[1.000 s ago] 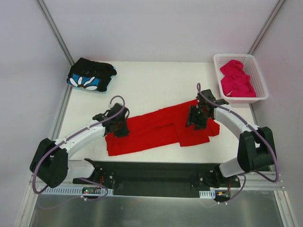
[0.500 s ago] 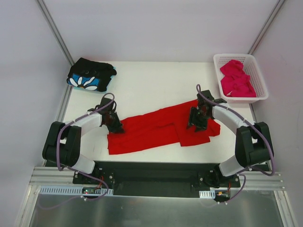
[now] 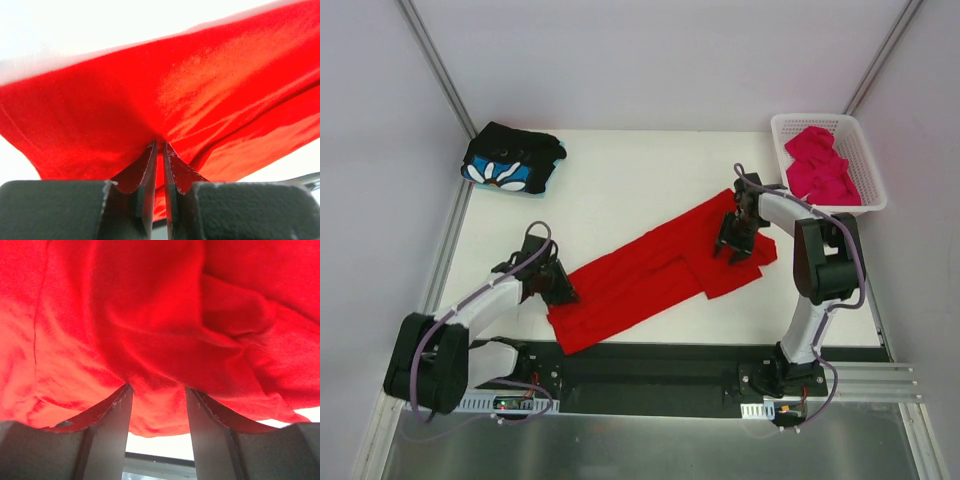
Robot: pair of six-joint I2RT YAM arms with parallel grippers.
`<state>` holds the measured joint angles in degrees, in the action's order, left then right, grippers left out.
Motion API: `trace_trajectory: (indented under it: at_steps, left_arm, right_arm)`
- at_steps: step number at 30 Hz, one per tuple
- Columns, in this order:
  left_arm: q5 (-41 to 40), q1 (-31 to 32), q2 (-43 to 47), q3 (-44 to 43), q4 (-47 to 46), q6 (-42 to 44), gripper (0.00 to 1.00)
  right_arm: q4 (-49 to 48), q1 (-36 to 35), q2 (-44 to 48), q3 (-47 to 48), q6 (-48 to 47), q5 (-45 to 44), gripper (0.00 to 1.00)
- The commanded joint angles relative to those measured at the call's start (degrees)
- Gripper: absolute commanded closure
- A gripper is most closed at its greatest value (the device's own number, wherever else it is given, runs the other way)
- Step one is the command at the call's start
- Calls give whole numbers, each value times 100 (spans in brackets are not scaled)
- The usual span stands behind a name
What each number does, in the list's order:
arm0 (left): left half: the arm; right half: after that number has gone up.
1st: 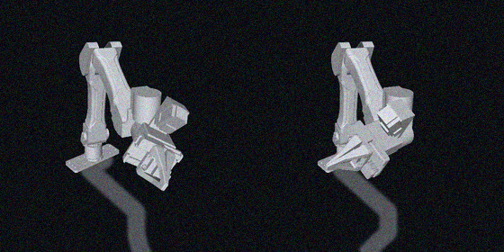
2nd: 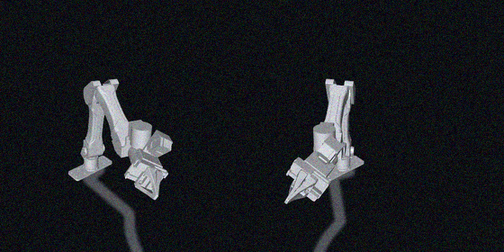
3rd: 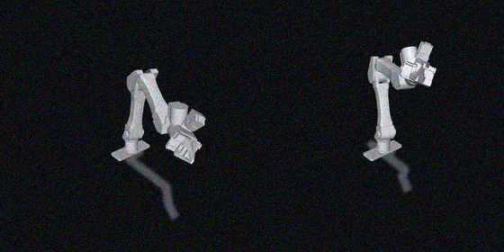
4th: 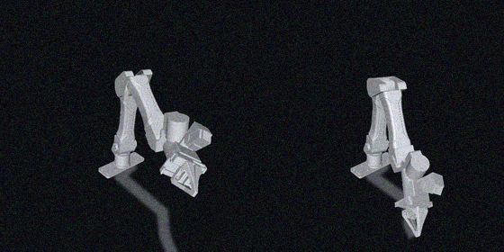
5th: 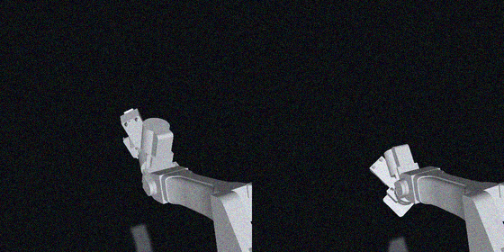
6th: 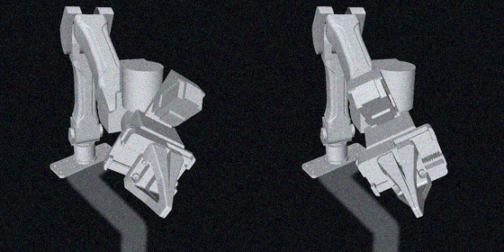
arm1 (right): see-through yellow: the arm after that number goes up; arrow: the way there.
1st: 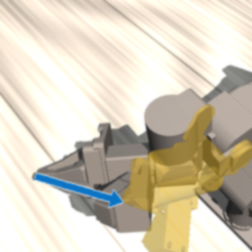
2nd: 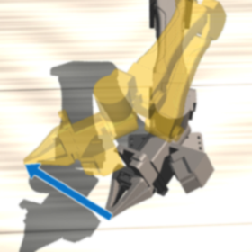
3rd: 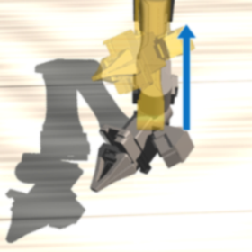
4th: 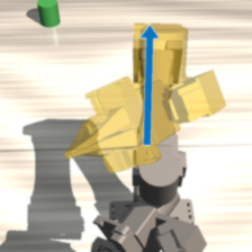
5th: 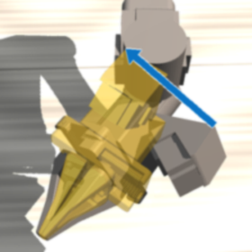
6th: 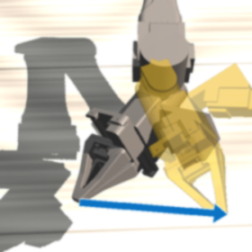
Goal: Fold and stack the t-shirts
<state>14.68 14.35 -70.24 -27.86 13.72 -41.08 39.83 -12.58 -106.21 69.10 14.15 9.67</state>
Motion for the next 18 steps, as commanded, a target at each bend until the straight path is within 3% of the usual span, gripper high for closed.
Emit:
trace_trajectory:
  at_steps: [1,4,10,15,18]
  left_arm:
    - [-96,278,957,465,1457,-312,89]
    - [-202,963,1896,535,1897,-988,89]
    - [-430,2510,2506,562,2179,-2465,88]
    - [-948,3765,2165,299,2223,-3318,88]
    - [-1142,4224,1515,62,2214,-3573,89]
  right_arm:
    - [-38,185,-452,595,26,-44,51]
    - [77,291,-742,1052,0,262,52]
    - [-116,291,-1041,1641,166,921,53]
    - [-204,186,-1366,2151,175,1256,53]
    - [-283,168,-1595,2397,202,1484,53]
